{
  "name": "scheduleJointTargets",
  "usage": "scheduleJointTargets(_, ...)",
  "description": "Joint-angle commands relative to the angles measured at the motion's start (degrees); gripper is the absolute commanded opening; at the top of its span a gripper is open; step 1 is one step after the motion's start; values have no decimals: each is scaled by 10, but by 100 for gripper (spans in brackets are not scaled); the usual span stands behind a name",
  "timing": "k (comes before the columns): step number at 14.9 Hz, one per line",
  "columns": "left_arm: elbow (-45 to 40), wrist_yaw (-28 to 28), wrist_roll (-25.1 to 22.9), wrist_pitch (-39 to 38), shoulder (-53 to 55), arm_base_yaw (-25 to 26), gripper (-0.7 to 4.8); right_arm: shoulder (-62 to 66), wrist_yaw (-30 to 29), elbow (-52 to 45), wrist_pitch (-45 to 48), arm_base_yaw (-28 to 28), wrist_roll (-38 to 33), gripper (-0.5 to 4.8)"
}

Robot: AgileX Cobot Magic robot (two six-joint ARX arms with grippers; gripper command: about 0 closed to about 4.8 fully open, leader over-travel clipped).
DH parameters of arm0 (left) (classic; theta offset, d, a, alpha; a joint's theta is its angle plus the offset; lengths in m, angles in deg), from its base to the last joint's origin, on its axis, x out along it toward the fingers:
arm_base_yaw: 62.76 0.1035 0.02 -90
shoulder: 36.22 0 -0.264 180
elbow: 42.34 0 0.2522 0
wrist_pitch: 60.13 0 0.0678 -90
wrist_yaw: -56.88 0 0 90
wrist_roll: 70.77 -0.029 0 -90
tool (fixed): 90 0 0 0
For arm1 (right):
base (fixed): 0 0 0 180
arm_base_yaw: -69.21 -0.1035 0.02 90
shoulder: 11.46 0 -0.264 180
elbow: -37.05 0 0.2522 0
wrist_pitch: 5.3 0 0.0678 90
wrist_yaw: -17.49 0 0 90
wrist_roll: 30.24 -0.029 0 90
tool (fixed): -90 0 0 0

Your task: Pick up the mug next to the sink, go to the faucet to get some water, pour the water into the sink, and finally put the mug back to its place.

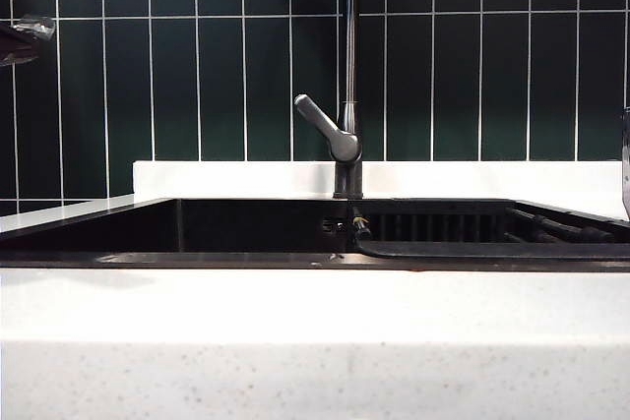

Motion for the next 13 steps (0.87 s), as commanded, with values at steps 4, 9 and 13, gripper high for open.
scheduleJointTargets(4,1,-16,-4,6,0,1,-5,-147,-1,-56,11,0,-66,107)
scheduleJointTargets(9,1,-15,-6,6,0,1,-5,-290,16,-72,-102,0,-57,103)
scheduleJointTargets(13,1,-16,-6,6,0,1,-5,-395,-13,-72,-202,-14,-79,57)
